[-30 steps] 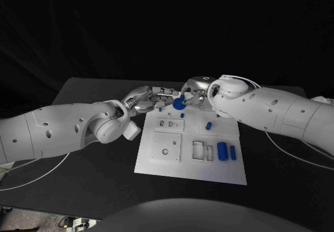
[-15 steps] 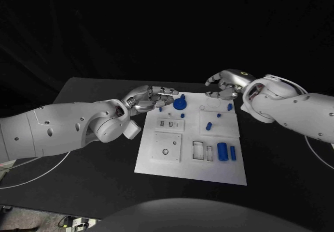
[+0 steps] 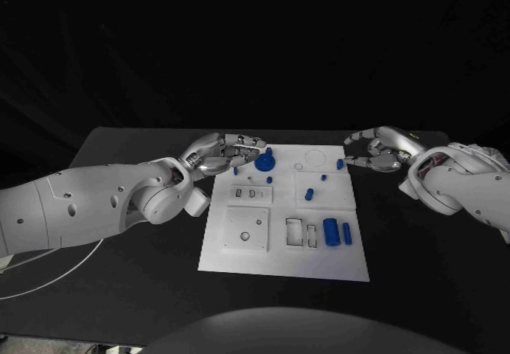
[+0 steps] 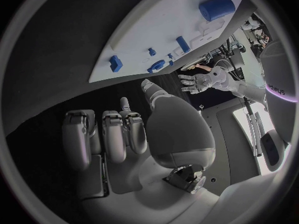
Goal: Assemble the parts on the task board
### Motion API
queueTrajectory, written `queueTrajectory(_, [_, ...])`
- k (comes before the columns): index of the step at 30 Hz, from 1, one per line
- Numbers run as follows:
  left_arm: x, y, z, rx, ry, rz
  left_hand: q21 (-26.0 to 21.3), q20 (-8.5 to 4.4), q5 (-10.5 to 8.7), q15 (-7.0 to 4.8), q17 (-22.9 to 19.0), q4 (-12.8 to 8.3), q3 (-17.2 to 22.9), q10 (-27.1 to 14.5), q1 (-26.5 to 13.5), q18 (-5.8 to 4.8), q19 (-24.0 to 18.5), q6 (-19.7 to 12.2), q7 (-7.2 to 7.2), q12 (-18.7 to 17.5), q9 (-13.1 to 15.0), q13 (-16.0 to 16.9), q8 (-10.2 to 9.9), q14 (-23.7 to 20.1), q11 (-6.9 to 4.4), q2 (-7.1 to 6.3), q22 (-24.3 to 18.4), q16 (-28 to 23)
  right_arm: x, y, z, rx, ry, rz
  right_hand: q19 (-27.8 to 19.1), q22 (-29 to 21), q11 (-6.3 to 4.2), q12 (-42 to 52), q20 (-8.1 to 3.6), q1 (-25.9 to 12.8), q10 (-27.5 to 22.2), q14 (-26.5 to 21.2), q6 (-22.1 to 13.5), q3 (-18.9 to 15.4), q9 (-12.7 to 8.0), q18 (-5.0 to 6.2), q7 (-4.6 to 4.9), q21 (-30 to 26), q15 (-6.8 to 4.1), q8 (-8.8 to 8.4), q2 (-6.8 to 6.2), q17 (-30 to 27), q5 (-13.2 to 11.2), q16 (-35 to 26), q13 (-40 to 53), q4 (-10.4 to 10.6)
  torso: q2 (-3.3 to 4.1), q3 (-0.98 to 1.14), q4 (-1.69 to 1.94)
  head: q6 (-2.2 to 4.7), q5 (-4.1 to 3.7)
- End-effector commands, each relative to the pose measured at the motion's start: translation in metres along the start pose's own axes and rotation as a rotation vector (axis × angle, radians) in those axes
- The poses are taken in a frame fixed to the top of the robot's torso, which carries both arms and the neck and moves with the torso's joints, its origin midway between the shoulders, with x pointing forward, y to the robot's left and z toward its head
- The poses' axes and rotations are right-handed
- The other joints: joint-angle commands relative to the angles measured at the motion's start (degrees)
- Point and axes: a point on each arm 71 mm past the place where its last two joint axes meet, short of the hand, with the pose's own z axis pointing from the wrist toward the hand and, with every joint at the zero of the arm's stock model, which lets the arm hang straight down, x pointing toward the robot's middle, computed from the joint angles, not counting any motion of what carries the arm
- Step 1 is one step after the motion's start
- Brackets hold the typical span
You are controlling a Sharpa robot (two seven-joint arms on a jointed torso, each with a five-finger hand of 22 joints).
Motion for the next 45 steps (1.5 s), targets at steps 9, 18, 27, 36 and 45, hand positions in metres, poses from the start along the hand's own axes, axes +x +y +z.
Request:
queueTrajectory(9, [-0.001, -0.001, -0.002, 0.043, -0.012, -0.010, 0.3, -0.03, 0.41, -0.05, 0.0, 0.0, 0.3, 0.5, 0.8, -0.04, 0.2, 0.6, 0.02, 0.1, 0.0, 0.0, 0.3, 0.1, -0.02, -0.10, 0.0, 0.0, 0.010, -0.019, -0.012, 0.002, -0.019, 0.073, 2.8, 13.6, -0.24, 0.2, -0.41, 1.7, 5.9, 6.2, -1.4, -0.8, 2.2, -1.03, 0.13, -0.1, -0.31, 0.67, 0.77, 15.1, 4.5, 0.2, 15.1, 0.6, -0.07, -0.01, -0.16, 0.43, -0.32])
queueTrajectory(18, [-0.003, 0.000, -0.003, 0.032, -0.015, -0.010, 0.2, -0.03, 0.44, -0.06, 0.0, 0.1, 0.3, 0.4, 0.8, -0.05, 0.2, 0.5, 0.03, 0.0, 0.0, 0.0, 0.3, 0.0, -0.01, -0.11, 0.0, 0.0, 0.016, -0.023, -0.012, 0.021, -0.012, 0.075, 2.5, 13.5, -0.43, 0.2, -0.47, 4.6, 5.9, 6.2, -3.2, -0.1, 5.8, -0.96, -0.14, -0.3, -0.42, 1.31, 0.57, 15.1, 12.3, 0.2, 15.1, -0.3, -0.10, -0.01, -0.04, 0.25, -0.37])
queueTrajectory(27, [-0.003, 0.000, -0.004, 0.027, -0.014, -0.012, 0.2, -0.03, 0.46, -0.07, 0.0, 0.1, 0.3, 0.4, 0.8, -0.06, 0.1, 0.5, 0.04, -0.1, 0.0, 0.0, 0.3, 0.0, 0.00, -0.12, 0.0, 0.0, 0.020, -0.026, -0.008, 0.049, 0.004, 0.075, 2.5, 13.5, -0.54, 0.2, -0.61, 5.4, 5.9, 6.2, -4.1, -0.1, 8.8, -0.96, -0.23, -0.3, -0.54, 2.18, 0.31, 15.1, 10.1, 0.2, 15.1, -0.7, -0.11, 0.01, -0.01, 0.15, -0.34])
queueTrajectory(36, [-0.003, 0.001, -0.005, 0.021, -0.013, -0.014, 0.2, -0.03, 0.48, -0.07, 0.0, 0.1, 0.3, 0.4, 0.8, -0.07, 0.1, 0.5, 0.05, -0.1, 0.0, 0.0, 0.3, -0.1, 0.01, -0.12, 0.0, -0.1, 0.026, -0.026, -0.004, 0.061, 0.029, 0.080, 2.5, 13.5, -0.38, 0.2, -0.54, 5.2, 5.9, 6.2, -3.4, -0.6, 10.9, -0.97, 0.01, -0.3, -0.44, 3.29, 0.46, 15.1, 8.3, 0.2, 15.1, -0.3, -0.08, -0.02, 0.08, -0.08, -0.26])
queueTrajectory(45, [-0.003, 0.001, -0.006, 0.015, -0.010, -0.016, 0.1, -0.02, 0.48, -0.07, 0.0, 0.1, 0.3, 0.4, 0.8, -0.09, 0.0, 0.5, 0.07, -0.1, 0.0, 0.0, 0.2, -0.1, 0.03, -0.13, 0.0, -0.1, 0.031, -0.024, 0.001, 0.067, 0.047, 0.084, 2.5, 13.5, -0.17, 0.2, -0.38, 5.0, 5.9, 6.2, -3.2, -1.2, 13.1, -0.97, 0.20, -0.3, -0.25, 4.10, 0.79, 15.1, 5.7, 0.2, 15.1, 0.0, -0.13, -0.06, -0.02, -0.23, -0.02])
